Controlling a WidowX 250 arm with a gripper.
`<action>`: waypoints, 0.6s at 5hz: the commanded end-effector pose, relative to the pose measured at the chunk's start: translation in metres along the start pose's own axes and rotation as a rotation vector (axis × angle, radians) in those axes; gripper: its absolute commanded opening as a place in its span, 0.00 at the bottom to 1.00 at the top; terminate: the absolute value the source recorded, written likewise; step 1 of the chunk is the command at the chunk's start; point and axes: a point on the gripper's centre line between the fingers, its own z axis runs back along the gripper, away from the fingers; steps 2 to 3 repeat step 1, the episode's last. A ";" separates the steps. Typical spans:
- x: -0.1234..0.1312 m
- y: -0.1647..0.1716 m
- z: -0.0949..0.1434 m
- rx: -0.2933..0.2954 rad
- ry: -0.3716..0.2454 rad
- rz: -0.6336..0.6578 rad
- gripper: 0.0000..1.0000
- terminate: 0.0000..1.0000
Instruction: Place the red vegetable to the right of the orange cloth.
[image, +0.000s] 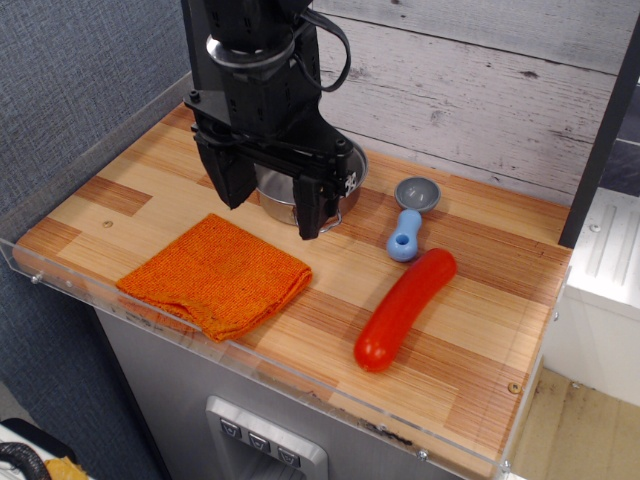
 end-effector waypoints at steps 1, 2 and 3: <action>-0.004 0.008 0.012 0.008 -0.043 0.007 1.00 1.00; -0.004 0.008 0.012 0.008 -0.043 0.007 1.00 1.00; -0.004 0.008 0.012 0.008 -0.043 0.007 1.00 1.00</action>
